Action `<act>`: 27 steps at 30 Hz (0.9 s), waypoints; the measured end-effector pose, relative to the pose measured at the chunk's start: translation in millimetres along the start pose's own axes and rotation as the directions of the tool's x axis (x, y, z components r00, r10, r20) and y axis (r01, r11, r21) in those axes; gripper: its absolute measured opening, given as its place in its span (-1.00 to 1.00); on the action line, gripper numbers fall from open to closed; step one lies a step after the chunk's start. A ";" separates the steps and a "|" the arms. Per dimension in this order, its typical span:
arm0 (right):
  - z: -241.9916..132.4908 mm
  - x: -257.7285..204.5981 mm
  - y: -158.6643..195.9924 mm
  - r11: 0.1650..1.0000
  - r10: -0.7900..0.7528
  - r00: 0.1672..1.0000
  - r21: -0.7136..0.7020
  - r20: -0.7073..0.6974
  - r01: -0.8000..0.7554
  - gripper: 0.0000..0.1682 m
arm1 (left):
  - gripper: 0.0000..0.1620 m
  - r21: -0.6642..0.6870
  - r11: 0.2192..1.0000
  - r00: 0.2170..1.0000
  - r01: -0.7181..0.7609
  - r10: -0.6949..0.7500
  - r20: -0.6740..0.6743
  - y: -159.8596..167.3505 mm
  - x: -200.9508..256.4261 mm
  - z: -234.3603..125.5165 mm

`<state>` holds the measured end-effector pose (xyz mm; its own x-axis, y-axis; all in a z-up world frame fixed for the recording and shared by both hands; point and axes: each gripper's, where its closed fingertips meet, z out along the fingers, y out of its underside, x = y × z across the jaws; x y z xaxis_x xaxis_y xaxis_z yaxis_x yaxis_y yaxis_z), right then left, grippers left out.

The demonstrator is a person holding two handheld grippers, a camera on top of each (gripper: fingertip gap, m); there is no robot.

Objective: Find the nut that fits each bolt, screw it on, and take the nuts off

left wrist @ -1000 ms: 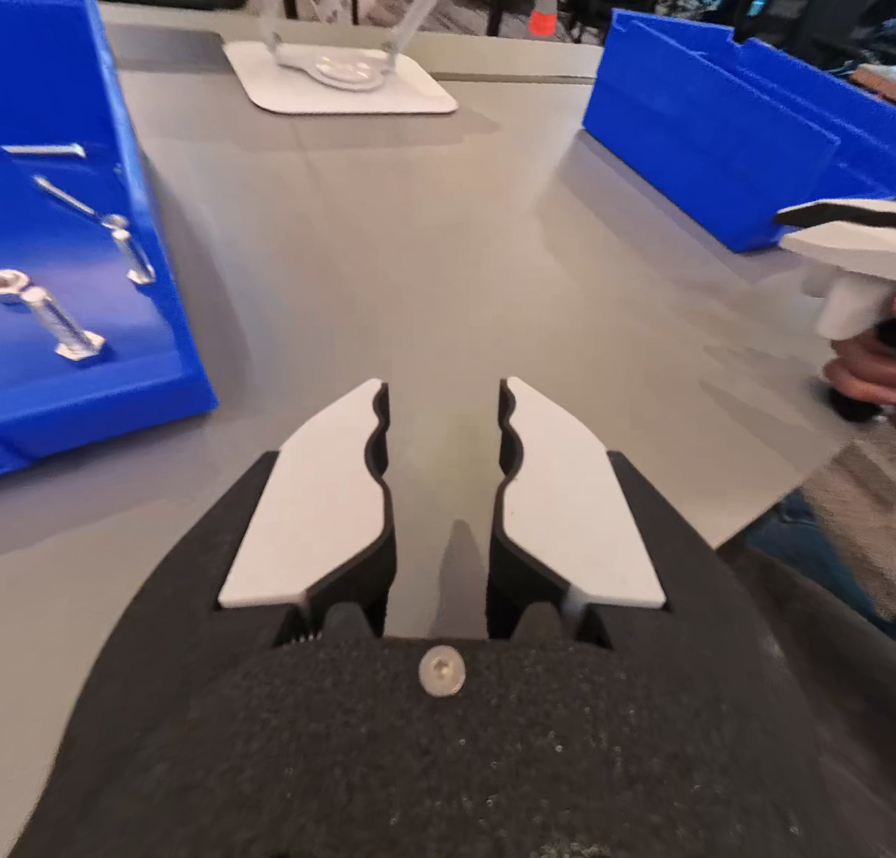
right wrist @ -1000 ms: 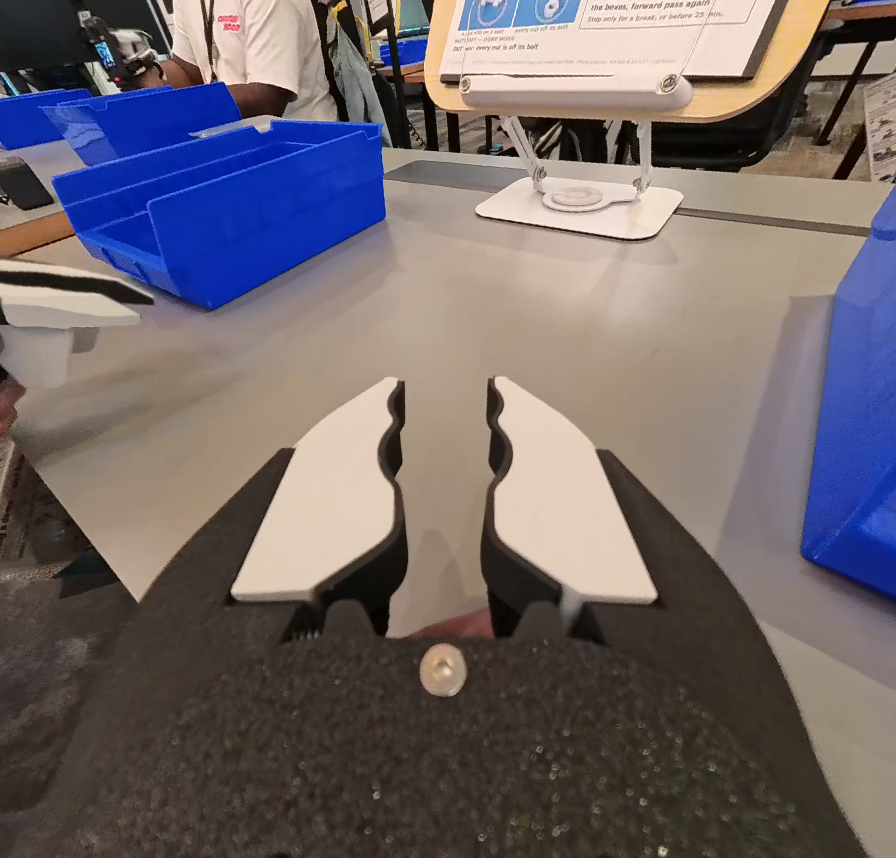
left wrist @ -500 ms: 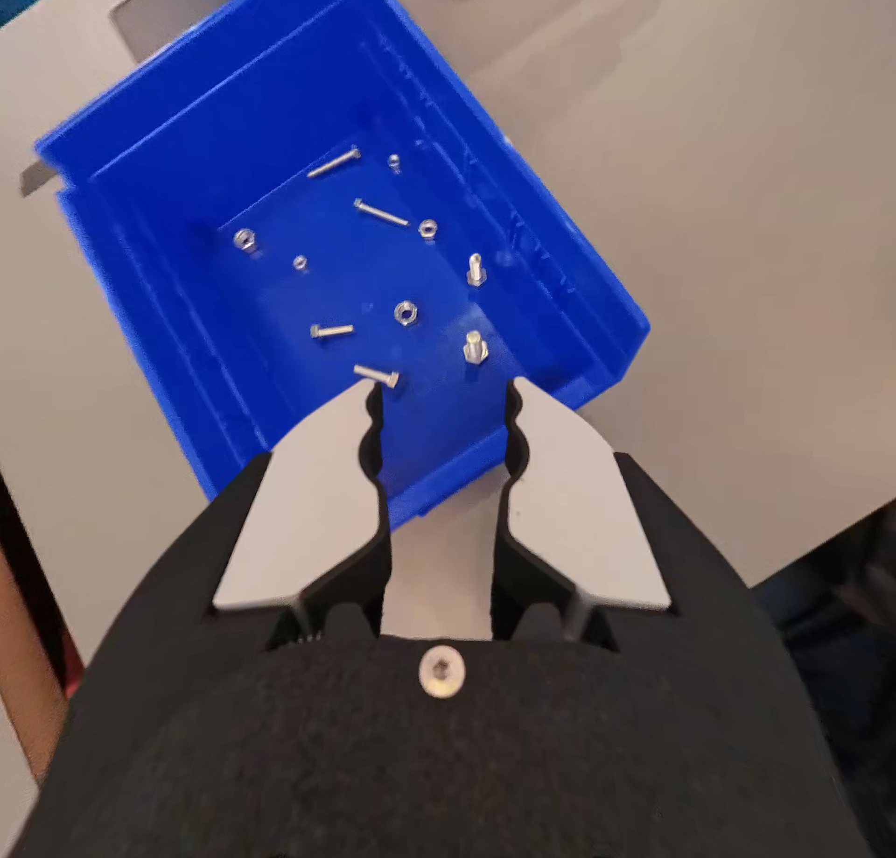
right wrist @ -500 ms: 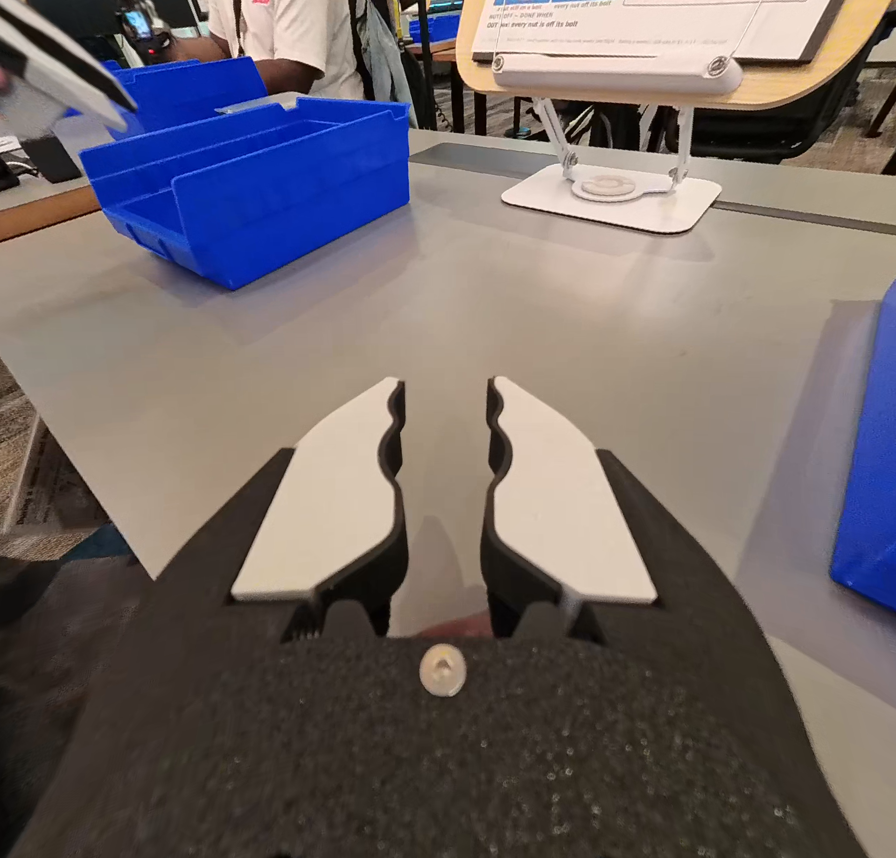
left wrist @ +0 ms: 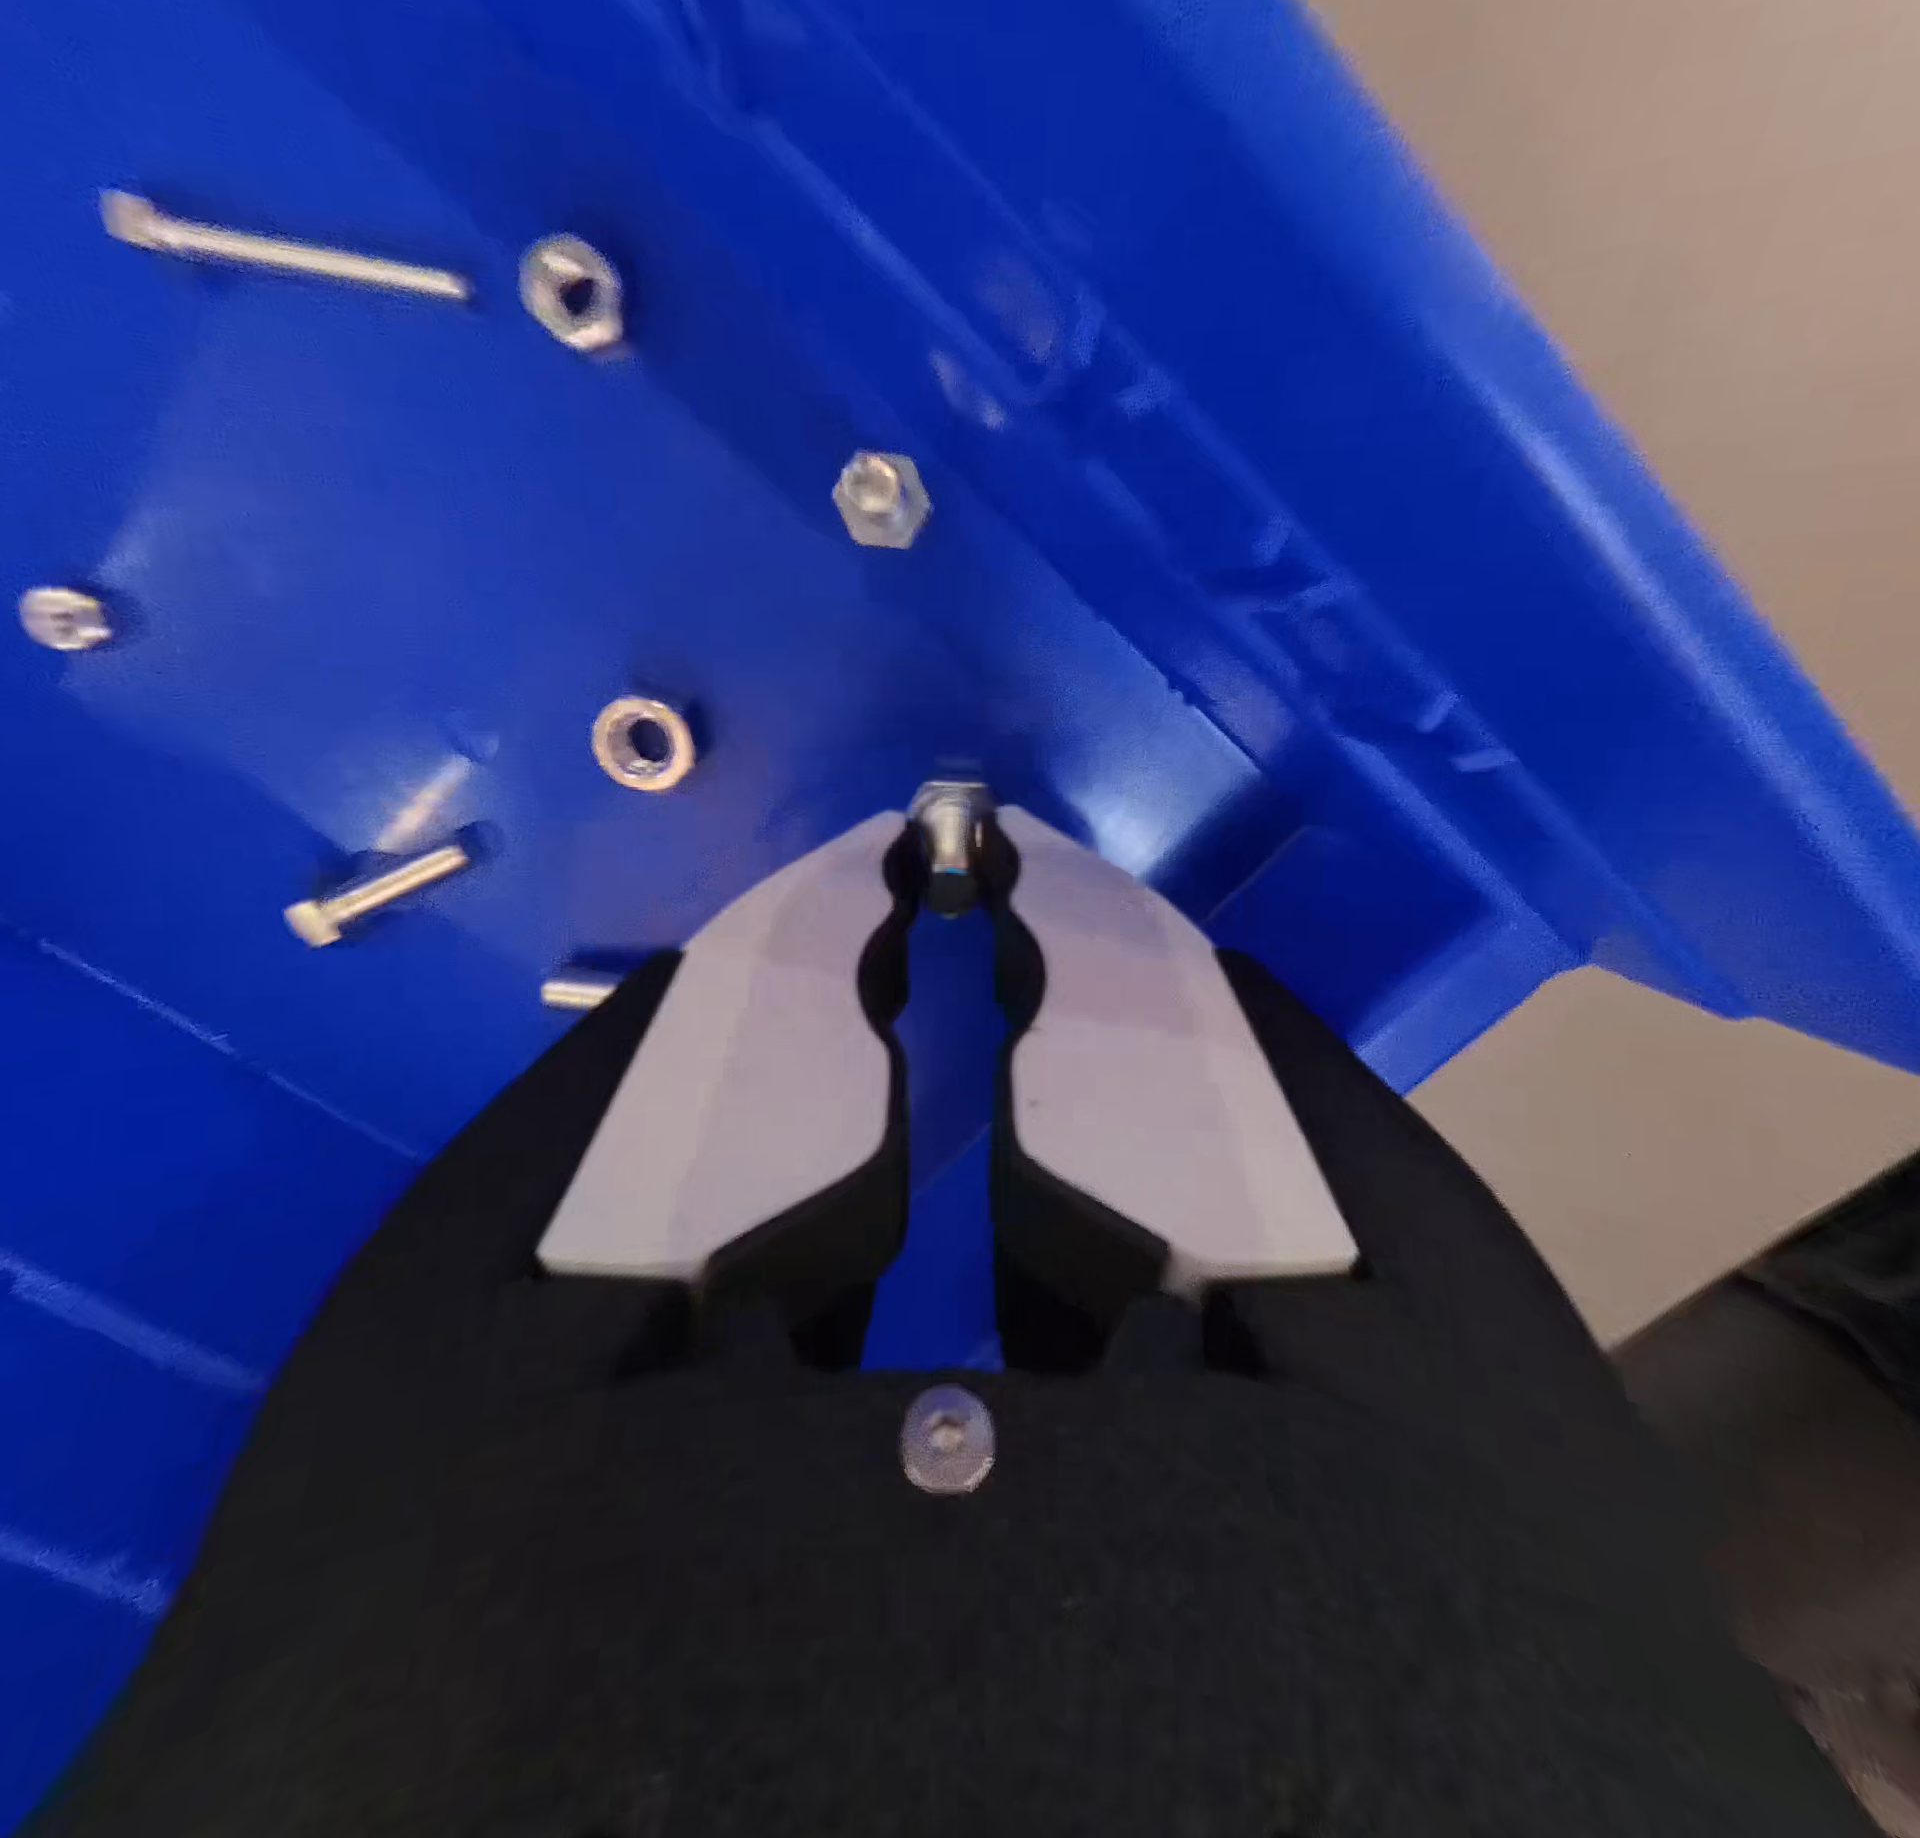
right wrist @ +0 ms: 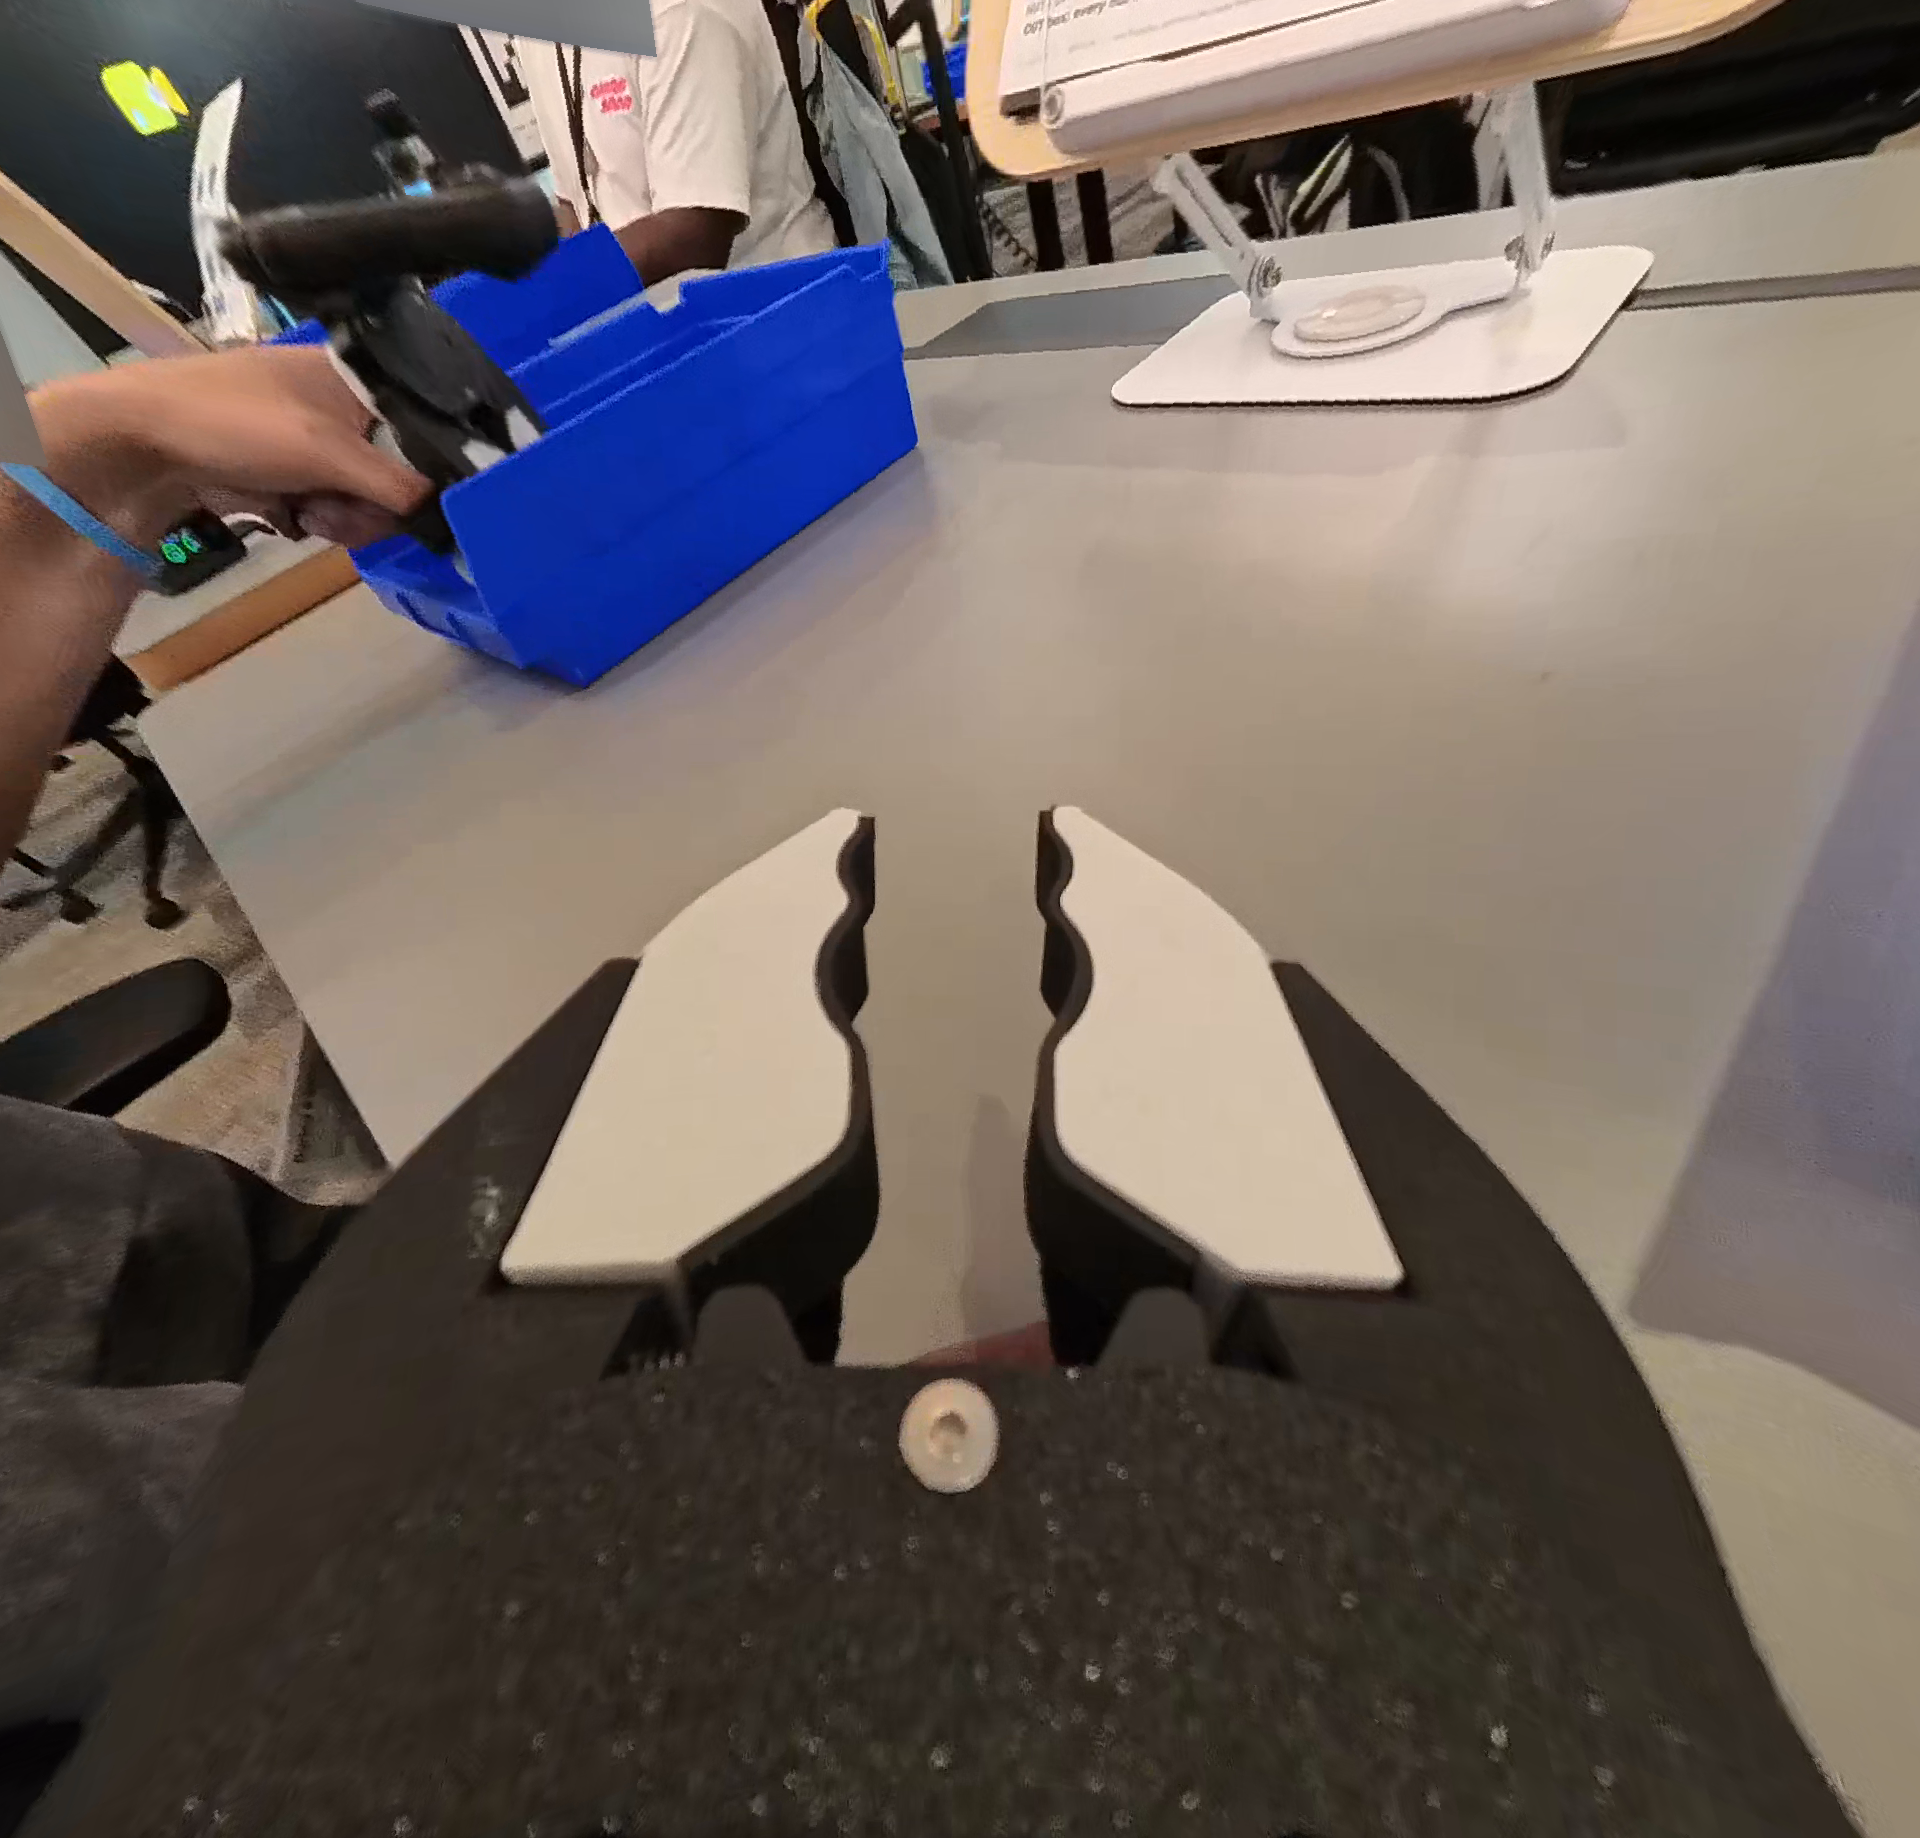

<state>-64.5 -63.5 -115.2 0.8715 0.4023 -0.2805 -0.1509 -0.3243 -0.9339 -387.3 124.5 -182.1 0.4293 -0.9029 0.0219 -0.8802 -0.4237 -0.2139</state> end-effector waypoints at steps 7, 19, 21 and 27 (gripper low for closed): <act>-2.8 0.2 -1.3 0.999 0.030 0.999 0.017 0.018 -0.030 -0.67 | -0.88 0.073 0.997 1.000 -0.029 0.028 0.014 -2.3 -4.7 -28.8; 11.2 -44.2 -8.7 0.981 -0.189 0.964 0.069 0.186 0.179 -0.67 | -0.88 0.812 0.582 0.794 -0.047 0.515 -0.323 -113.6 177.9 -149.2; 18.1 -65.1 -19.0 0.990 -0.134 0.923 0.083 0.361 0.111 -0.65 | -0.88 0.852 0.523 0.719 0.007 0.589 -0.368 -129.2 205.6 -154.7; 51.8 -81.8 -58.5 0.952 0.263 0.677 -0.070 0.688 -0.299 -0.57 | -0.88 0.875 0.474 0.673 0.096 0.617 -0.408 -183.8 236.8 -127.7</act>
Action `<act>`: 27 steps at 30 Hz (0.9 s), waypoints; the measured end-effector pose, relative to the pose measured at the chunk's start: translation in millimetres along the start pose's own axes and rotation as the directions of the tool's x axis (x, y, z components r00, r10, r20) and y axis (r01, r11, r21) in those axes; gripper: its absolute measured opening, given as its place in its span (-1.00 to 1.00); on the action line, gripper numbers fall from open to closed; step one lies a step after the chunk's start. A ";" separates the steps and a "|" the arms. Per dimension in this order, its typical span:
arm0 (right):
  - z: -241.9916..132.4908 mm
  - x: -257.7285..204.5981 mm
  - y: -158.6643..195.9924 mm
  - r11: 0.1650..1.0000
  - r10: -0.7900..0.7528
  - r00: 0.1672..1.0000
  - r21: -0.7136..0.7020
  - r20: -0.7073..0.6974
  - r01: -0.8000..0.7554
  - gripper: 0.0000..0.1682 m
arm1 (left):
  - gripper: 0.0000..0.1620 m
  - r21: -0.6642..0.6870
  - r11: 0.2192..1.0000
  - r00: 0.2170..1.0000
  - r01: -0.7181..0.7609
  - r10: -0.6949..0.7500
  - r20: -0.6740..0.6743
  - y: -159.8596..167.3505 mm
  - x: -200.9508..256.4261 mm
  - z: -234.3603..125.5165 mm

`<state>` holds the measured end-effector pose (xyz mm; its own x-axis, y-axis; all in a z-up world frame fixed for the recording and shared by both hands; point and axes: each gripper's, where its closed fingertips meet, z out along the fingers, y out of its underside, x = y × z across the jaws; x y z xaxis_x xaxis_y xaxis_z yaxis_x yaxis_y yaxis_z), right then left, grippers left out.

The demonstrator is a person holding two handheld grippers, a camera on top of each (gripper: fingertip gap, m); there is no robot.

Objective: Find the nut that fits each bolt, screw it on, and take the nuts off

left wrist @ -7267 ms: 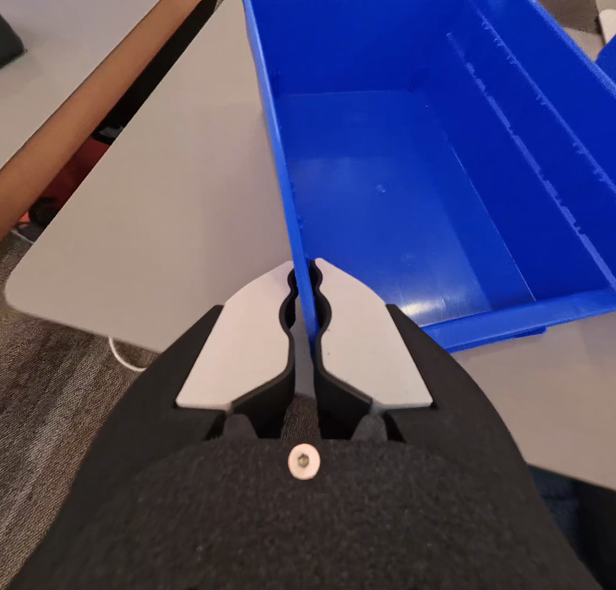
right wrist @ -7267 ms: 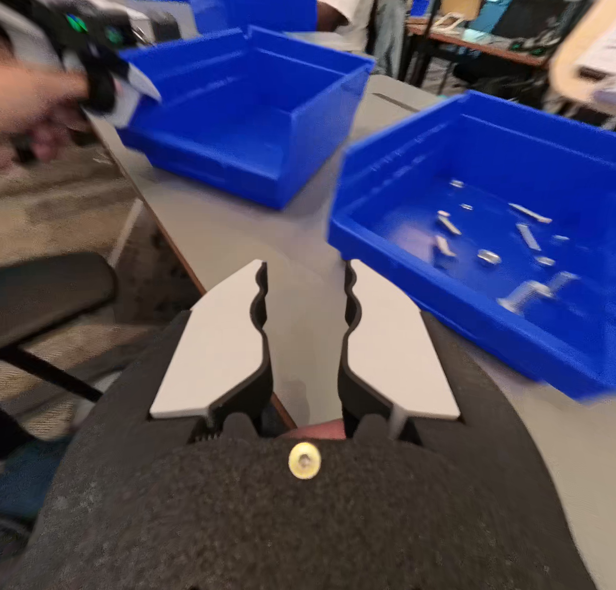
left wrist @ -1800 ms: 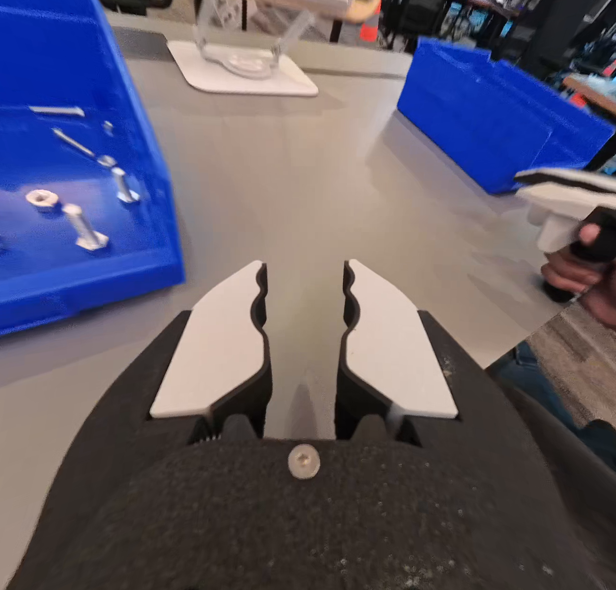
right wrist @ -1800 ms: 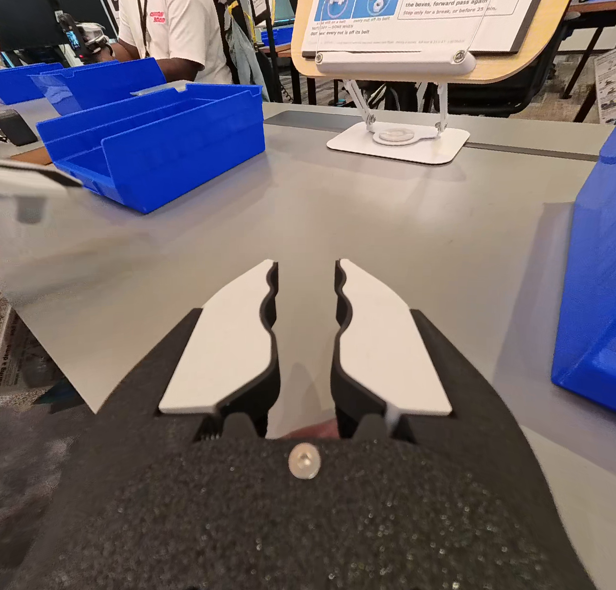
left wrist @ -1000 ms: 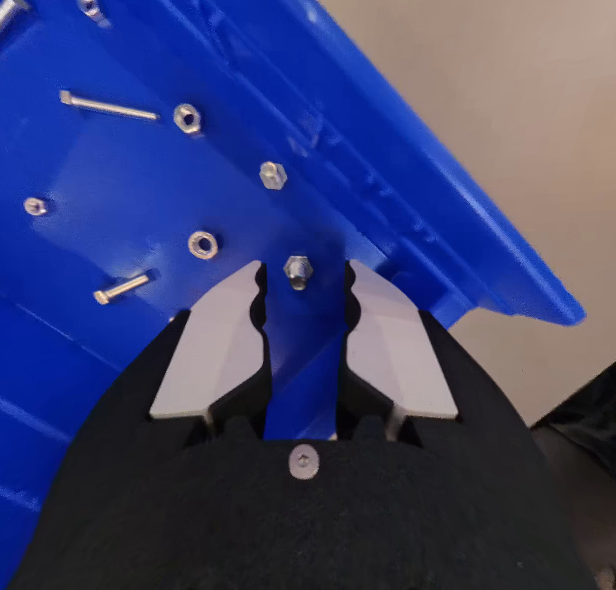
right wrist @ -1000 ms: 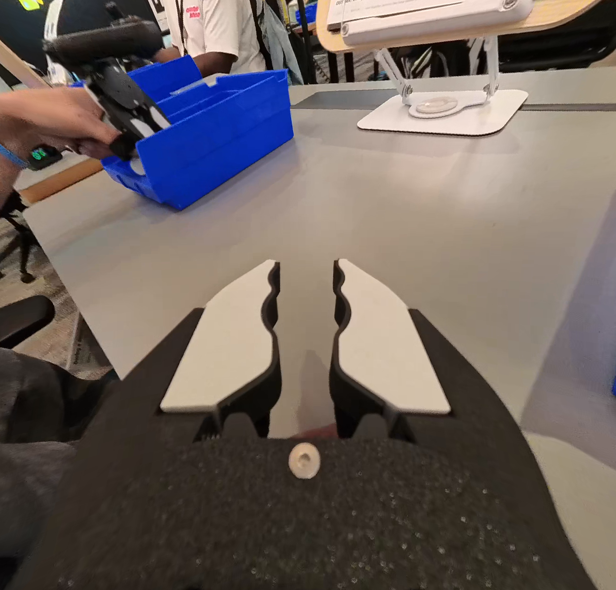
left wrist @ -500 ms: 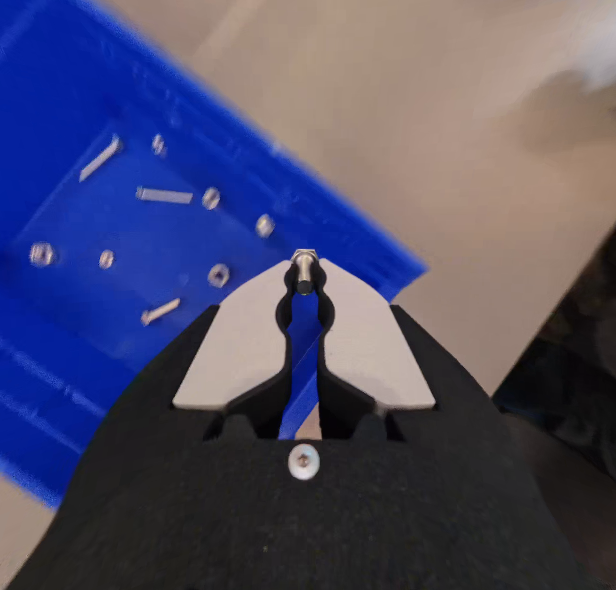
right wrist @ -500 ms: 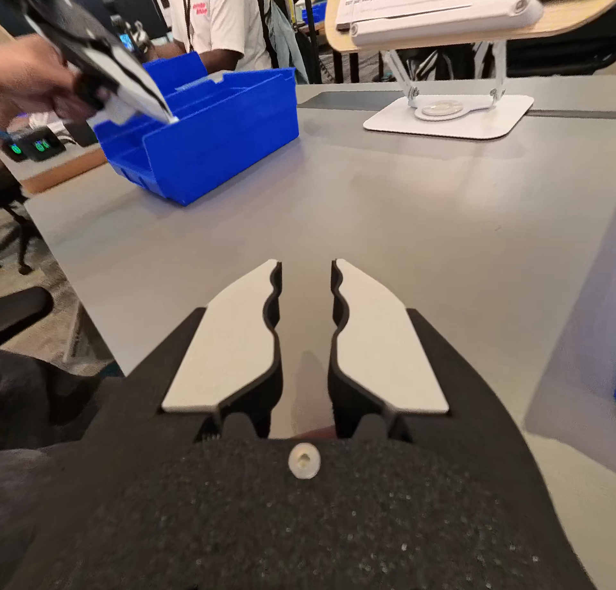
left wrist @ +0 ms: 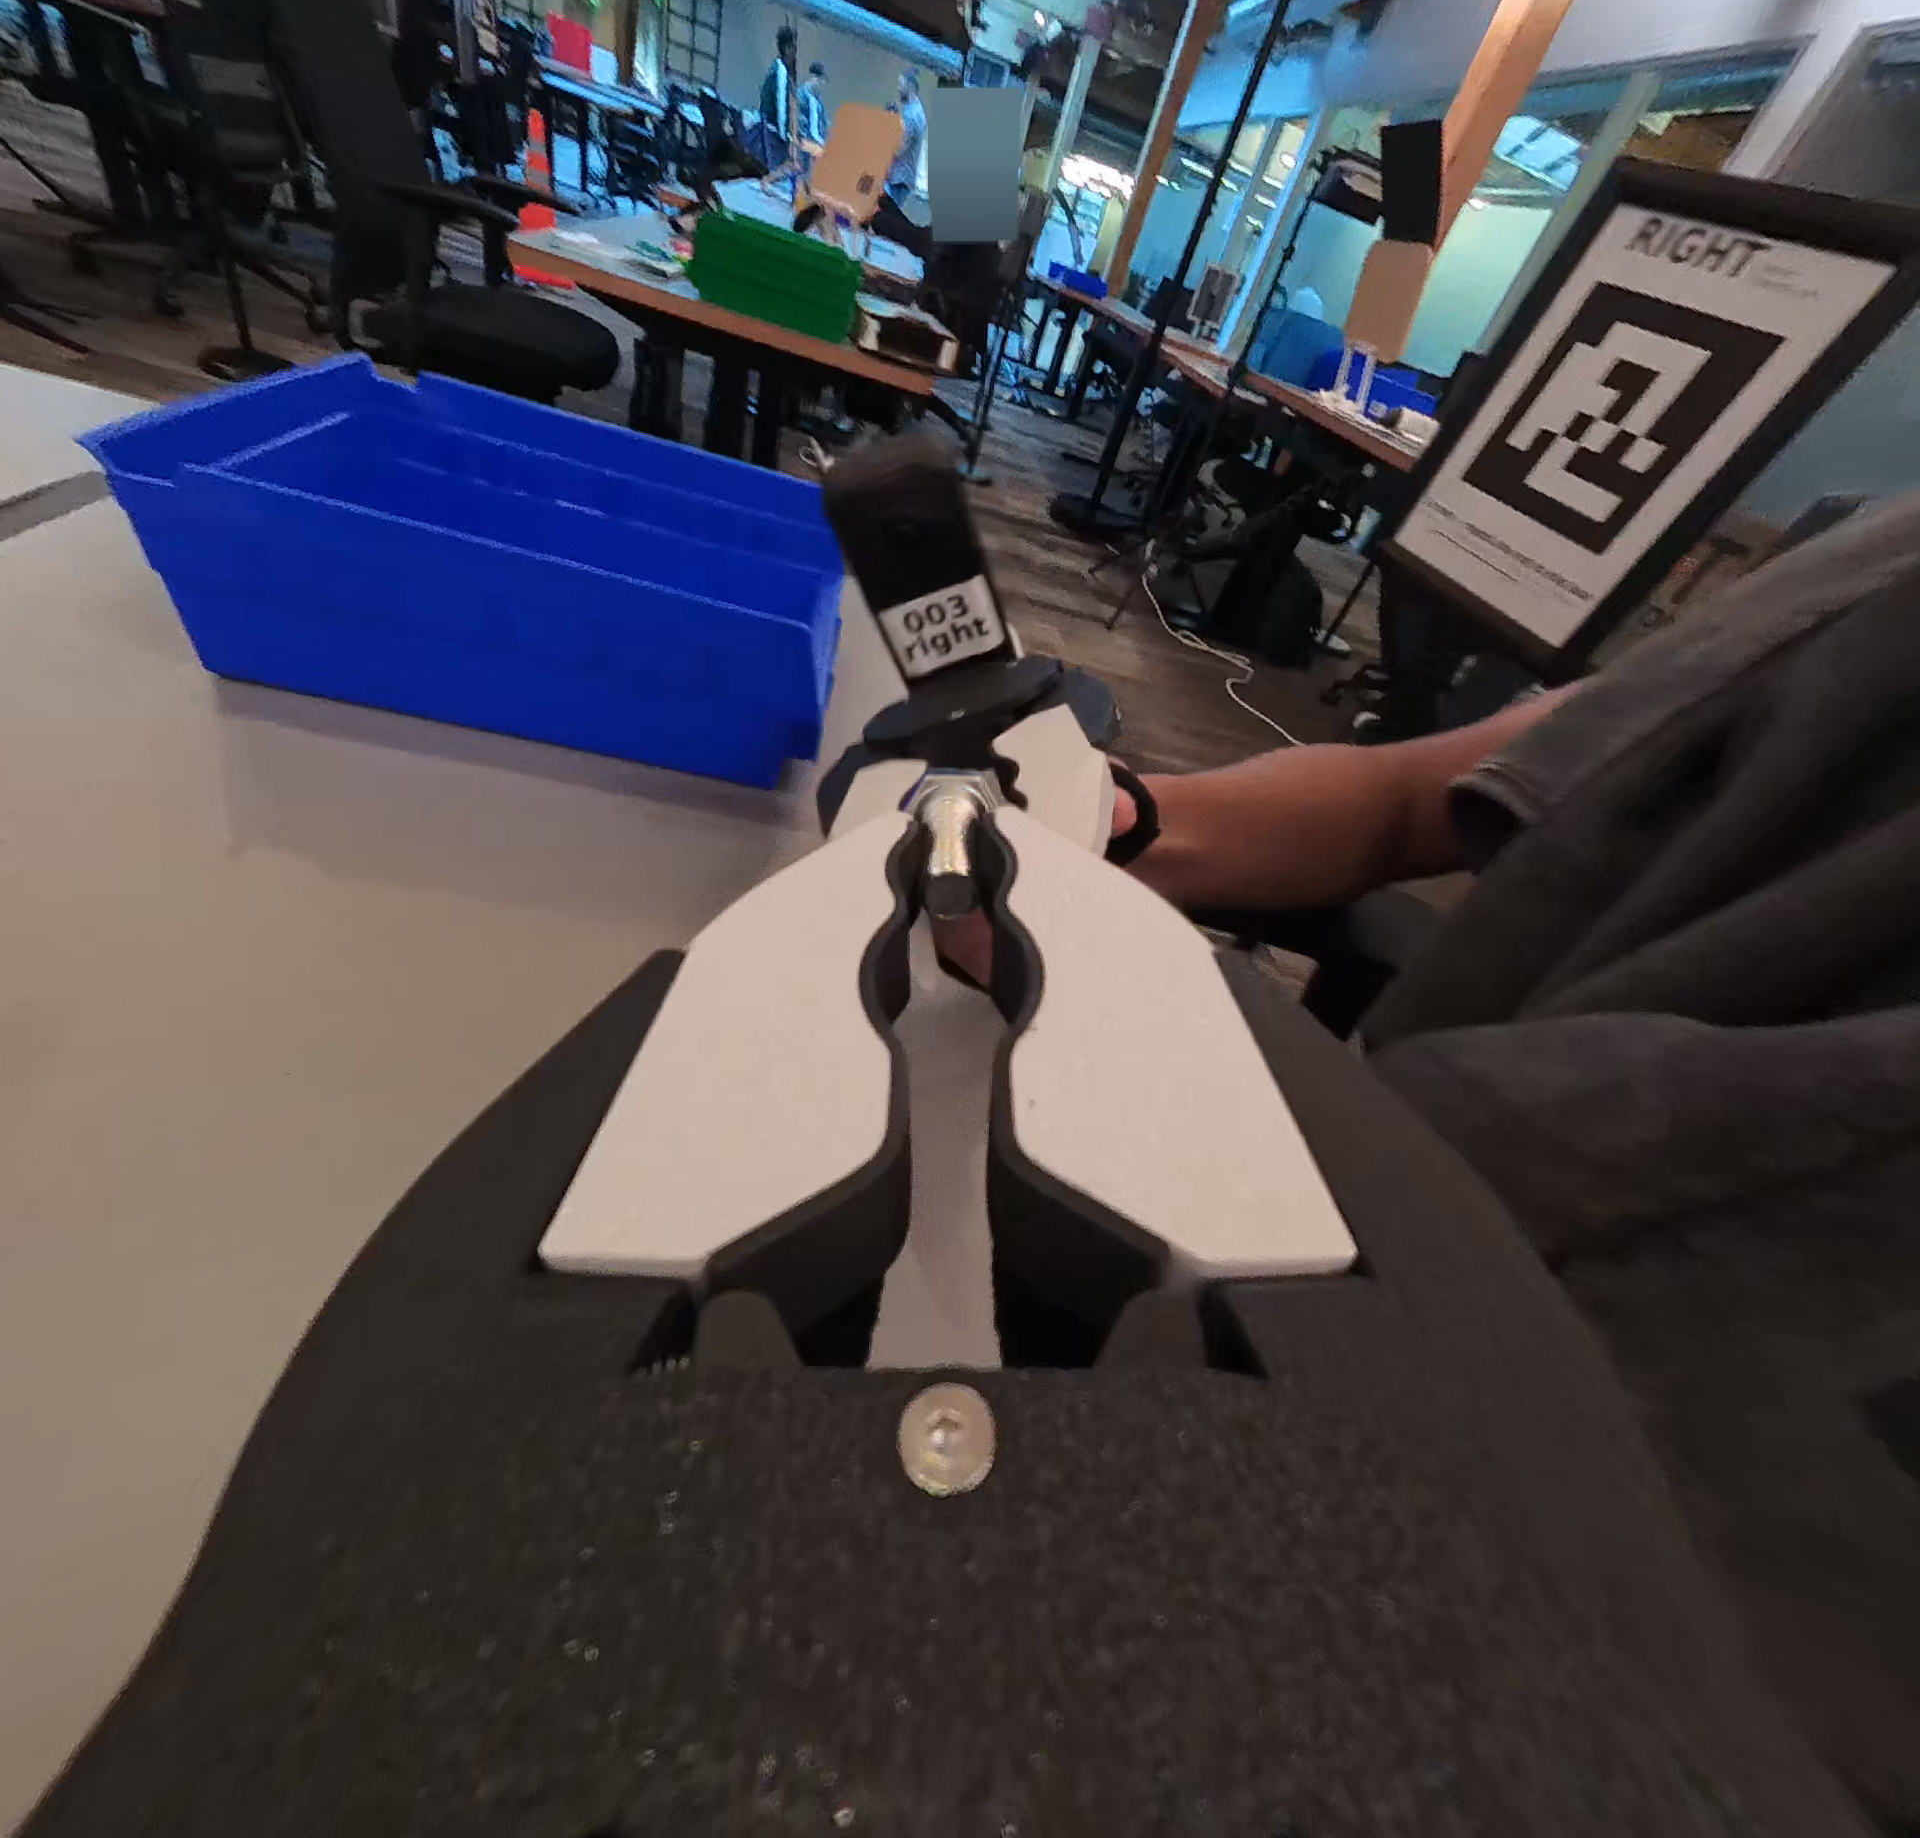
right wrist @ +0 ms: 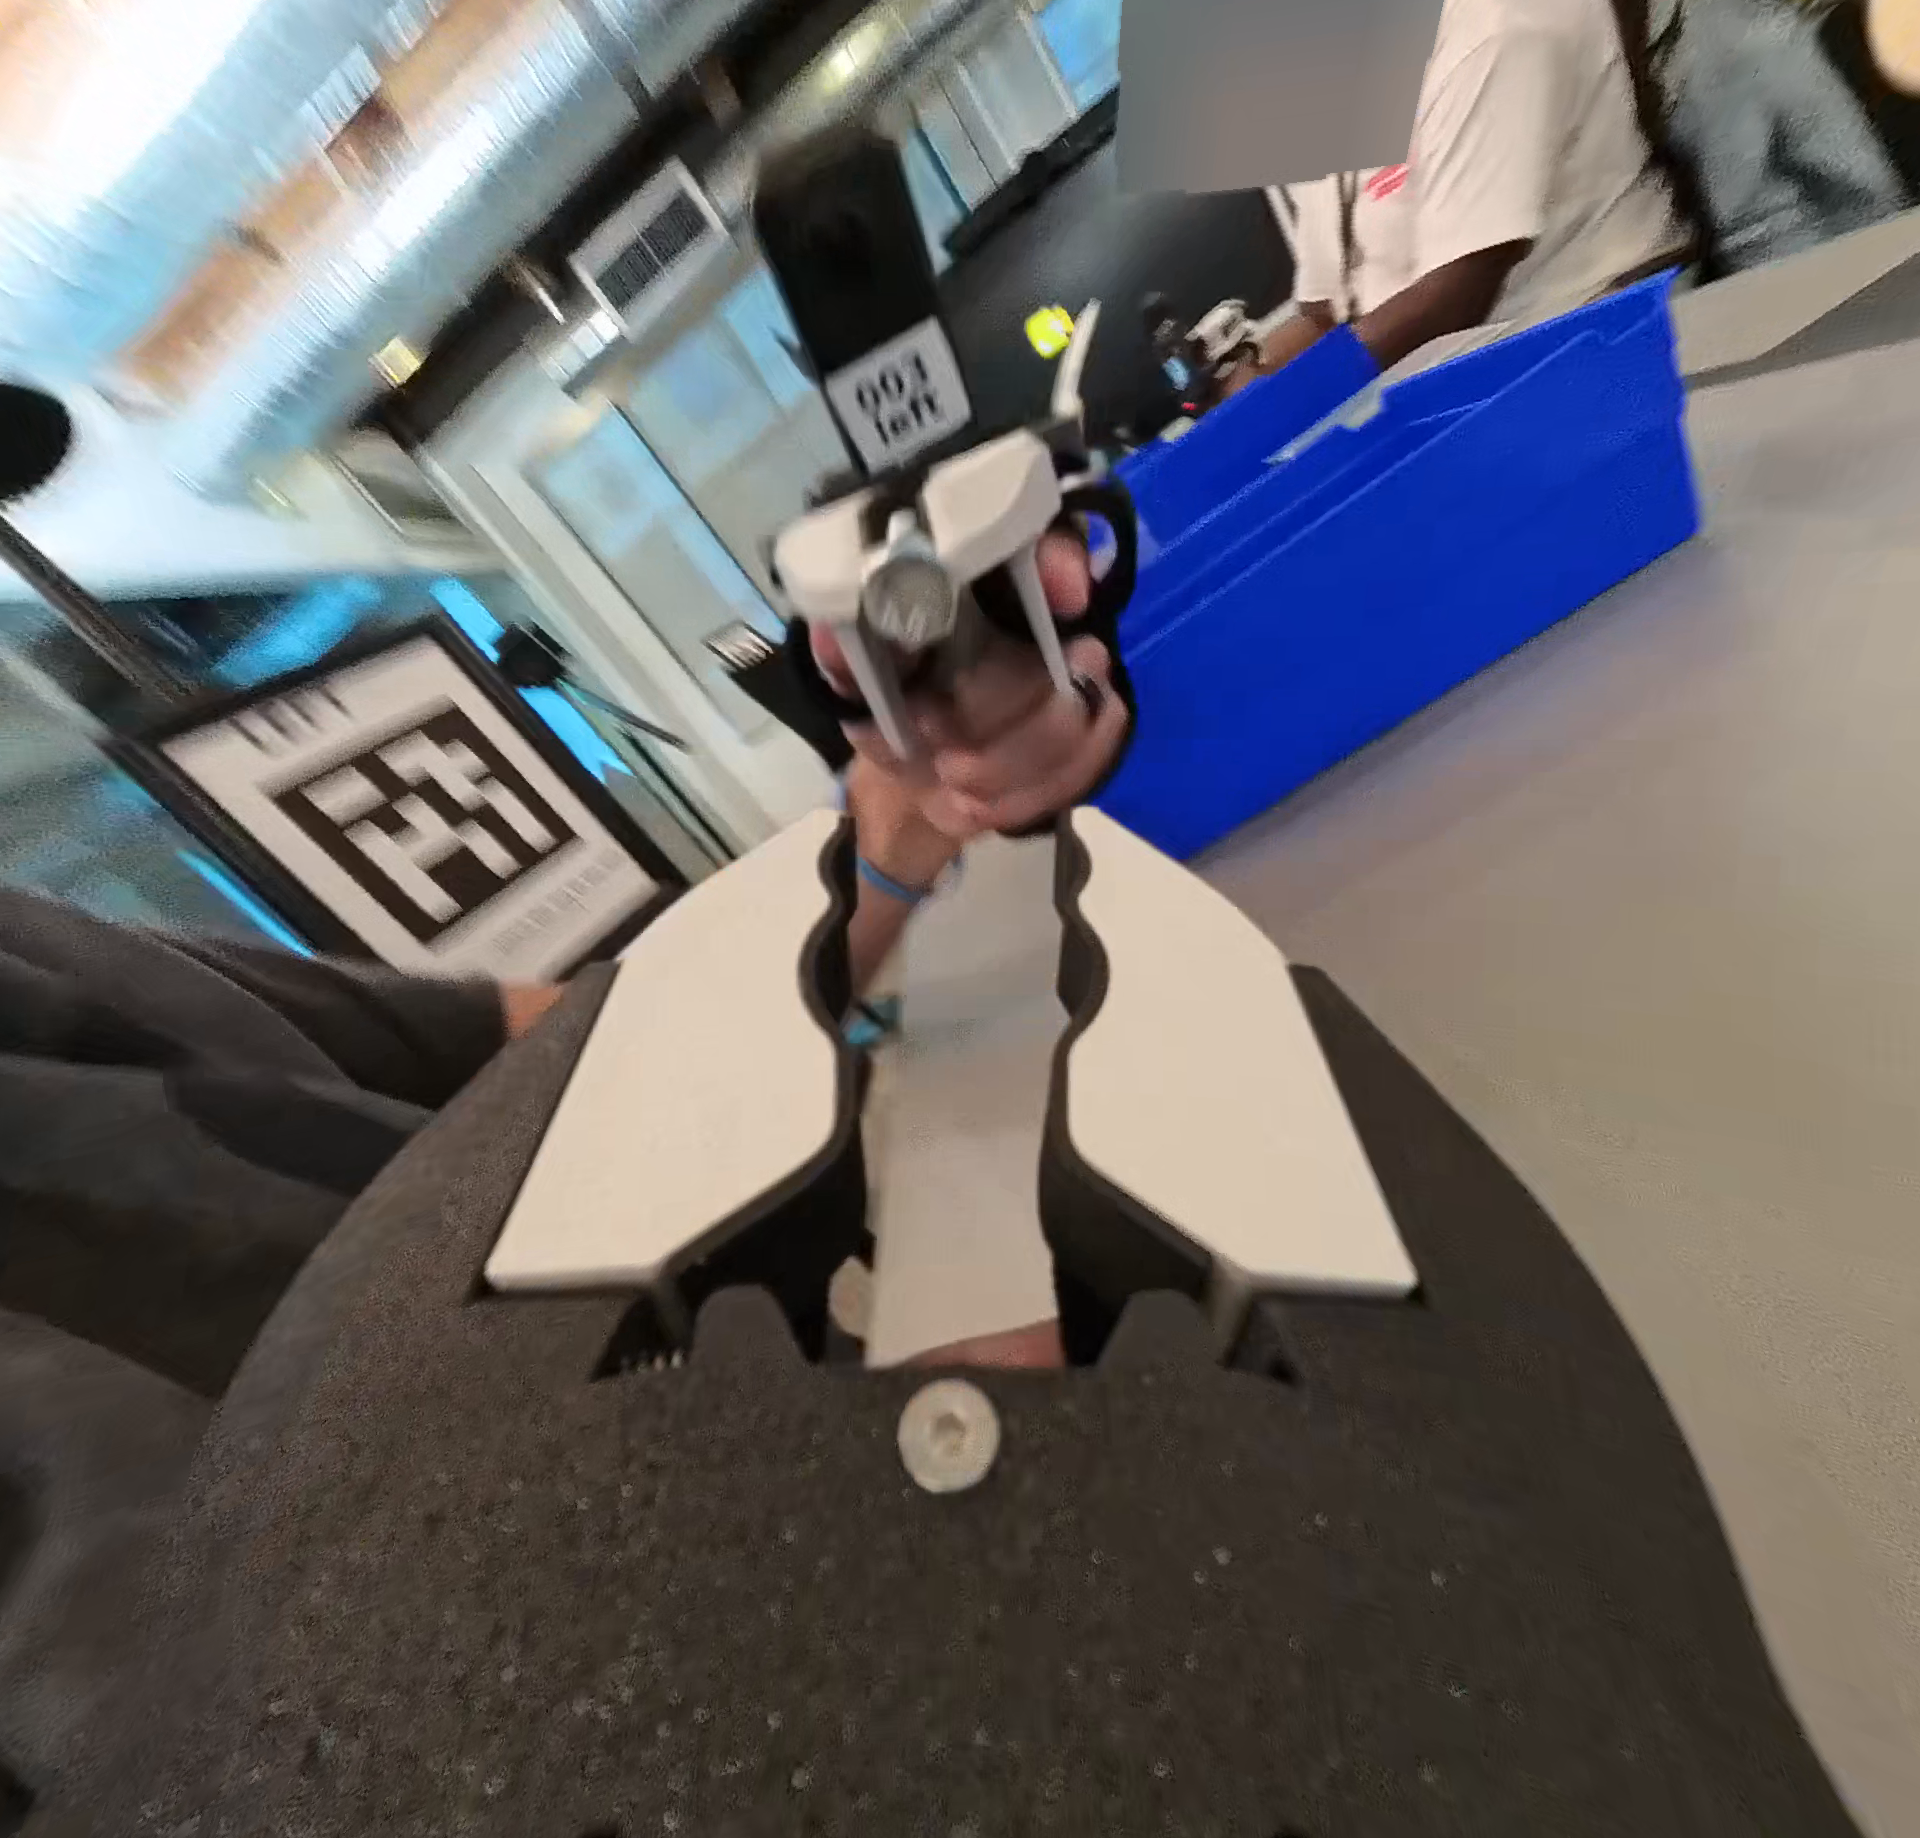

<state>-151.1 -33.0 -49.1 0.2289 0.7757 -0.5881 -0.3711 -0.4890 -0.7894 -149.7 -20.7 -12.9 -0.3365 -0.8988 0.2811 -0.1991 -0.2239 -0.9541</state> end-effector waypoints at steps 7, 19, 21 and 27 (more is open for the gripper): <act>-6.7 23.9 -22.2 0.978 0.178 0.982 0.100 0.065 -0.184 -0.60 | -0.88 -0.049 0.999 0.999 -0.022 0.024 0.040 14.2 -20.6 21.0; -8.1 27.3 -18.0 0.976 0.185 0.980 0.106 0.073 -0.192 -0.71 | -0.88 -0.106 0.994 0.997 -0.011 0.020 0.079 32.5 -30.7 28.2; -9.0 28.0 -18.0 0.977 0.174 0.982 0.114 0.070 -0.181 -0.78 | -0.88 -0.087 0.996 0.998 0.007 -0.002 0.064 32.0 -29.5 28.7; -10.1 23.7 -16.4 0.989 0.085 0.995 0.118 0.047 -0.090 -0.79 | -0.88 -0.039 0.999 0.999 0.036 -0.036 0.020 30.4 -23.6 29.2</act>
